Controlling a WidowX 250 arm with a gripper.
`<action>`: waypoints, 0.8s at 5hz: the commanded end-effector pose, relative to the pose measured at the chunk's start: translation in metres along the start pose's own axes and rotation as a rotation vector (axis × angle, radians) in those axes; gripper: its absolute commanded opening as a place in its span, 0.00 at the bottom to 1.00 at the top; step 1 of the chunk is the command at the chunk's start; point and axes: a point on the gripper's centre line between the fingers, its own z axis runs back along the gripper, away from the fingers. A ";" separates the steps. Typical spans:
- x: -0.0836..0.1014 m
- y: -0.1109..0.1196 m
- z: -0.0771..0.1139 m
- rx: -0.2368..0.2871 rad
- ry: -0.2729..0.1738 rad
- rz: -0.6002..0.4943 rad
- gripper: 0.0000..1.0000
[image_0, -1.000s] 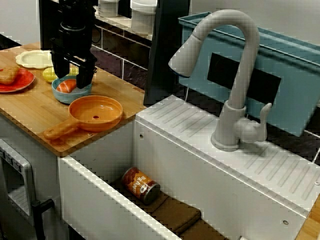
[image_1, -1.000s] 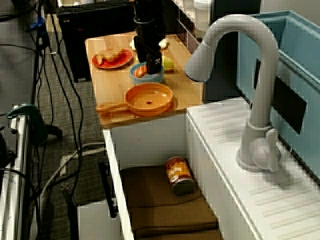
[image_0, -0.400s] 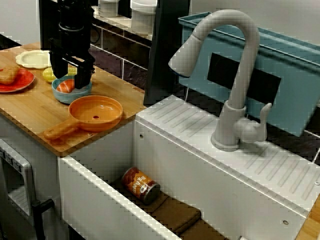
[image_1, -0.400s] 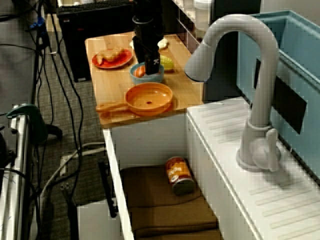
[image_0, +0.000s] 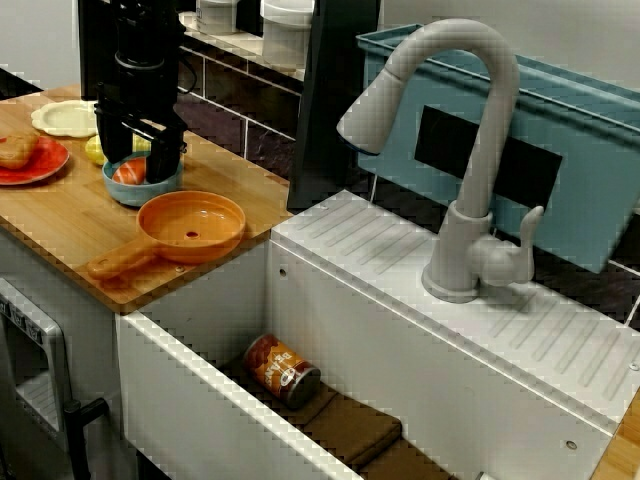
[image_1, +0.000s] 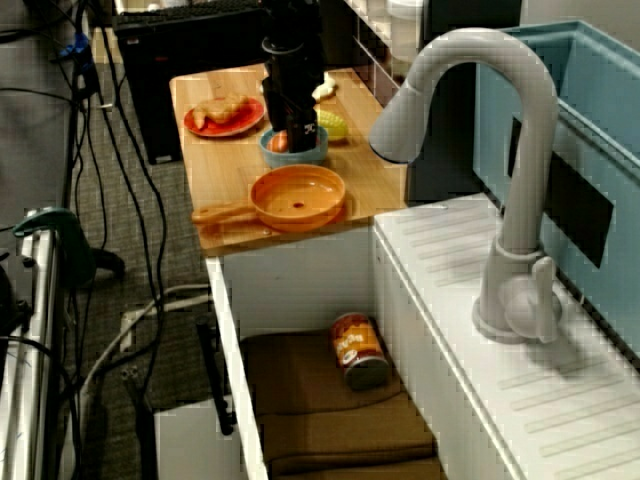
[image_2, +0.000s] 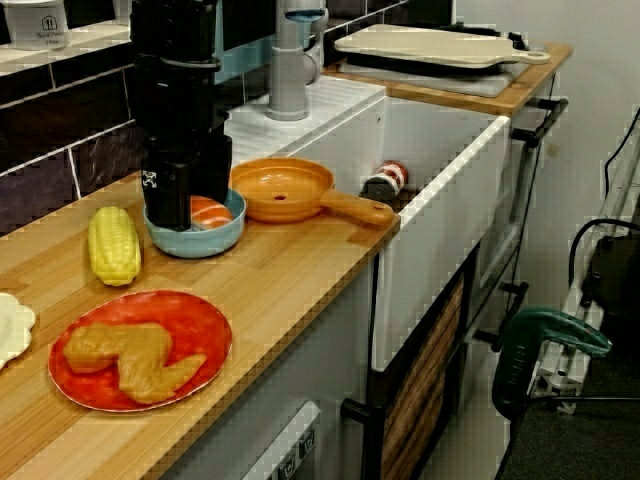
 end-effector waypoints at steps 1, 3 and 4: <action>0.001 0.007 0.023 0.024 -0.056 0.007 1.00; 0.002 0.011 0.023 0.025 -0.045 0.048 0.00; 0.004 0.014 0.026 0.024 -0.044 0.060 0.00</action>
